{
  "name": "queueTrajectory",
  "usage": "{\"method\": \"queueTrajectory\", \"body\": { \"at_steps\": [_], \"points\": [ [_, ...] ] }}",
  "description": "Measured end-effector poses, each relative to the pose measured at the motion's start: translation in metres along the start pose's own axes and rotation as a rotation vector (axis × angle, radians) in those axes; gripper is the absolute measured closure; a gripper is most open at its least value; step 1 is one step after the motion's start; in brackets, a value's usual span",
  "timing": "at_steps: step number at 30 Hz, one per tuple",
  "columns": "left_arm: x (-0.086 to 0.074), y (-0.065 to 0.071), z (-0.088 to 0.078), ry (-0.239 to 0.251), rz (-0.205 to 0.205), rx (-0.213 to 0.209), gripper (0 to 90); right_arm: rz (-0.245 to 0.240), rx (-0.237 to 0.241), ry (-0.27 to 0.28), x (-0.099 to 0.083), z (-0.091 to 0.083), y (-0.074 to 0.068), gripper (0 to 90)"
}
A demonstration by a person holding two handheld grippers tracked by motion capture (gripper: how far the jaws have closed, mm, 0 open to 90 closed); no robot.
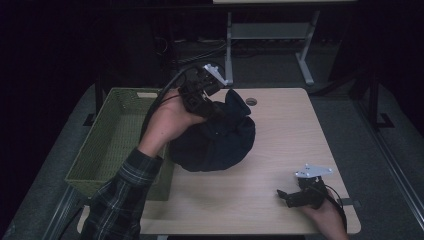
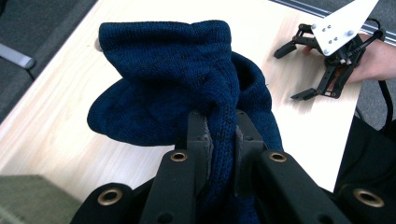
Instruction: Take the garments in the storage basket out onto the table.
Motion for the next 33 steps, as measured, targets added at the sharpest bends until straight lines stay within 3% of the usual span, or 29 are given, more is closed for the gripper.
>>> {"method": "queueTrajectory", "body": {
  "at_steps": [11, 17, 26, 33],
  "points": [
    [0.016, 0.020, 0.052, 0.028, 0.010, -0.083, 80.7, -0.005, 0.001, 0.001, 0.000, 0.000, 0.000, 1.3],
    [0.020, 0.029, 0.084, 0.015, 0.007, -0.115, 80.6, -0.007, 0.003, 0.002, 0.000, 0.000, 0.000, 1.3],
    [0.010, 0.028, 0.135, -0.010, -0.025, -0.170, 80.7, -0.003, 0.006, -0.001, 0.000, 0.000, 0.000, 1.3],
    [0.008, 0.027, 0.156, 0.018, -0.053, -0.184, 80.4, -0.003, 0.008, -0.001, 0.000, 0.000, 0.000, 1.3]
  ]
}}
Point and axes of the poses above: each handheld gripper's, and its own axes: z roughly forward along the jaws, x roughly out of its top, y roughly to its right, the point moved 3 cm from there along z, roughly forward along the jaws, and after that the axes turned 12 degrees about z, right-handed, at the moved point
